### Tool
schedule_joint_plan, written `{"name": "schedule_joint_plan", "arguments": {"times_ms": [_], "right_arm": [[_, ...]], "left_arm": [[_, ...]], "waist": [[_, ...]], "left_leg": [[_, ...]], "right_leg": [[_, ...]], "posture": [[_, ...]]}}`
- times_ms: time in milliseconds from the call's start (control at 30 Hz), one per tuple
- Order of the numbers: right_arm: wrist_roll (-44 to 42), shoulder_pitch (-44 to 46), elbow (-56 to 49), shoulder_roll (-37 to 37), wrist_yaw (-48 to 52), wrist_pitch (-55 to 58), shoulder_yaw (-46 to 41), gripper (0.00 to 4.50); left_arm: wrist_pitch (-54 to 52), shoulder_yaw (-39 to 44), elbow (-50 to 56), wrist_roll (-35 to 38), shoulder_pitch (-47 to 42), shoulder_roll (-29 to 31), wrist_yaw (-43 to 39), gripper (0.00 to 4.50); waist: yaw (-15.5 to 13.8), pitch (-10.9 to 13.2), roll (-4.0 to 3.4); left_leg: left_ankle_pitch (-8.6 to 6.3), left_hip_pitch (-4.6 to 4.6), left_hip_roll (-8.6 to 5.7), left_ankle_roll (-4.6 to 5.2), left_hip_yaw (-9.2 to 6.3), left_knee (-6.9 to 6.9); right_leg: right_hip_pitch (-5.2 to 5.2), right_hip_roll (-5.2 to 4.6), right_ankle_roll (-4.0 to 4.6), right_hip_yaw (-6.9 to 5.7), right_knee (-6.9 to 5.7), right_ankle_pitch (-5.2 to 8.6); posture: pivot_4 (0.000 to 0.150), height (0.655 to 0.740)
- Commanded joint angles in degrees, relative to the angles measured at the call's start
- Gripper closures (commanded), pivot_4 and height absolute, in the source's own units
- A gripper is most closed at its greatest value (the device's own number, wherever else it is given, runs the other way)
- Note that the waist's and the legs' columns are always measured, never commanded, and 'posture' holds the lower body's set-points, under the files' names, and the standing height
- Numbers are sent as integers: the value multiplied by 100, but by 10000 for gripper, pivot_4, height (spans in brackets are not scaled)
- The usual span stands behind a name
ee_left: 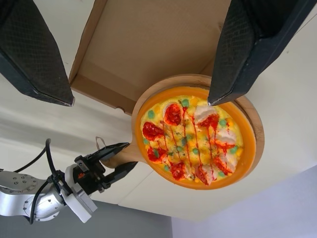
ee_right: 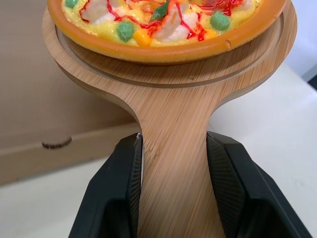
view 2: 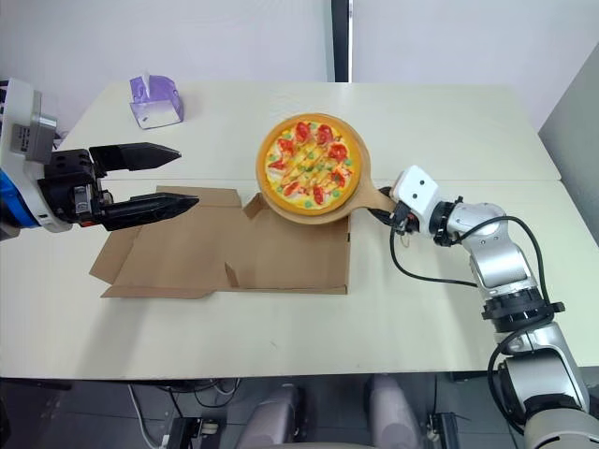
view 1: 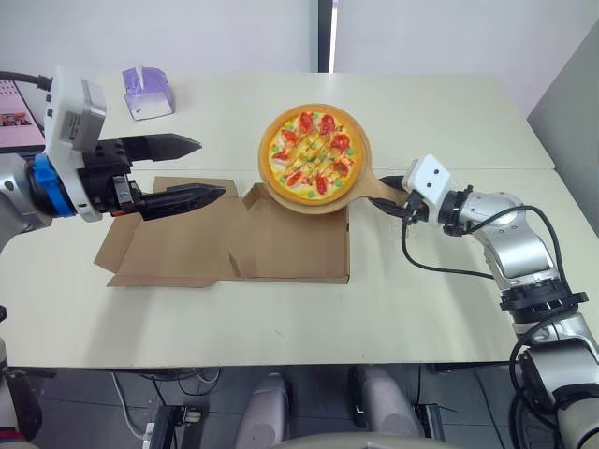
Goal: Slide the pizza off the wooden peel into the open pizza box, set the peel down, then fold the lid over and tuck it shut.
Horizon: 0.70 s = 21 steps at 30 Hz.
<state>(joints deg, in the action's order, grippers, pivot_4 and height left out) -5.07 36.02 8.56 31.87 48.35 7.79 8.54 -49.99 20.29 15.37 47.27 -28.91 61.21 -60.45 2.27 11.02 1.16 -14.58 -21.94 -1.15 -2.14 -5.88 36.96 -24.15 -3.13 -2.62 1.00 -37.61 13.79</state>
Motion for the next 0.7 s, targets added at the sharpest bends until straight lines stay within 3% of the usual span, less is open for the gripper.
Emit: {"name": "schedule_joint_plan", "arguments": {"times_ms": [33, 700], "right_arm": [[1, 275, -236, -49, -131, -500, -228, 28636], [216, 227, -43, -94, -394, -1069, -339, 28636]], "left_arm": [[18, 23, 170, 75, -132, 97, 44, 0], [283, -182, 22, -143, -165, 163, -143, 0]], "waist": [[0, 0, 0], [-10, 0, 0]], "left_leg": [[0, 0, 0, 0, -1, 0], [0, 2, 0, 0, 0, 1]], "right_leg": [[0, 0, 0, 0, 0, 0], [0, 0, 1, 1, -5, 0]], "posture": [[1500, 7400], [1500, 7400]]}}
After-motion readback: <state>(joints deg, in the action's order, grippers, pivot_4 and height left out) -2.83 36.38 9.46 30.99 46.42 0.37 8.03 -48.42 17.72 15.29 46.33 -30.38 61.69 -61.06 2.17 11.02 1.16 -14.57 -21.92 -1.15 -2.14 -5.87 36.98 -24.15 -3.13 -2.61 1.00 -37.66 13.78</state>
